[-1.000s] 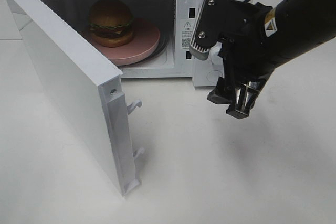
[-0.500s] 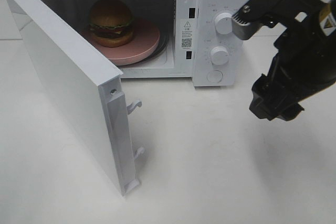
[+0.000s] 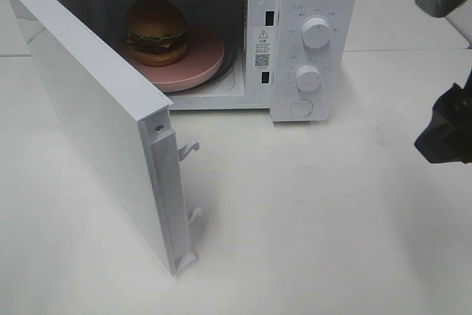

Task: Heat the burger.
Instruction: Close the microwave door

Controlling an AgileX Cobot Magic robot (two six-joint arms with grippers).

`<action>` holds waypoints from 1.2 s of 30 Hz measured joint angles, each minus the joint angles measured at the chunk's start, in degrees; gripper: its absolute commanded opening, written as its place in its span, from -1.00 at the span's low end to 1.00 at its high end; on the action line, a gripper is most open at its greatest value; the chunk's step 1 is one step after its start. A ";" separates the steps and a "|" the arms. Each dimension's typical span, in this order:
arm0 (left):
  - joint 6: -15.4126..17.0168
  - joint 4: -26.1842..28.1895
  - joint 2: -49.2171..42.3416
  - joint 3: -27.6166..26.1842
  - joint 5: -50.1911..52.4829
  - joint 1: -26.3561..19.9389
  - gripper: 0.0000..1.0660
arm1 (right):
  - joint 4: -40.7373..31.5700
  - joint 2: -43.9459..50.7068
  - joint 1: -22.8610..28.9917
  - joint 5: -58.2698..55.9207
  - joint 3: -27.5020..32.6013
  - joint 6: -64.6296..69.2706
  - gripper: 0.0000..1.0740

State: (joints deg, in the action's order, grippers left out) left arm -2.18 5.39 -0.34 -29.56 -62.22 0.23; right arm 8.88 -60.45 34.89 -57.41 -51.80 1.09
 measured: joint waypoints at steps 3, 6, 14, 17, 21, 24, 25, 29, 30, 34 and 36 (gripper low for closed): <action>0.00 0.00 0.00 0.00 0.00 0.00 0.83 | 0.17 1.89 0.00 -1.32 0.23 0.11 0.42; 0.00 0.00 0.00 0.00 0.00 0.00 0.83 | 0.40 4.24 0.00 -1.72 2.23 0.17 0.42; 0.00 0.00 0.00 0.00 0.00 0.00 0.83 | 0.29 11.57 -5.04 -1.38 9.34 2.12 0.42; 0.00 0.00 0.00 0.00 0.00 0.00 0.83 | 0.17 14.84 -9.28 -0.97 10.94 2.52 0.42; 0.00 0.00 0.00 0.00 0.00 0.00 0.83 | -0.17 18.51 -13.01 -0.57 12.20 2.58 0.42; 0.00 0.00 0.00 0.00 0.00 0.00 0.83 | -1.49 22.40 -16.10 -0.52 13.75 2.58 0.42; 0.00 0.00 0.00 0.00 0.00 0.00 0.83 | -2.06 25.10 -18.22 -0.52 15.01 2.58 0.42; 0.00 0.00 0.00 0.00 0.00 0.00 0.83 | -2.58 31.23 -23.20 -0.46 17.88 2.58 0.42; 0.00 0.00 0.00 0.00 0.00 0.00 0.83 | -2.58 31.23 -23.20 -0.46 17.88 2.58 0.42; 0.00 0.00 0.00 0.00 0.00 0.00 0.83 | -2.64 38.16 -26.87 -0.34 20.28 2.58 0.42; 0.00 0.00 0.00 0.00 0.00 0.00 0.83 | -2.75 39.30 -27.50 -0.34 20.80 2.64 0.42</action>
State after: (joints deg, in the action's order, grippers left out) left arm -2.18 5.39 -0.34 -29.56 -62.22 0.23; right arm 6.13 -21.14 7.39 -57.75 -31.00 3.72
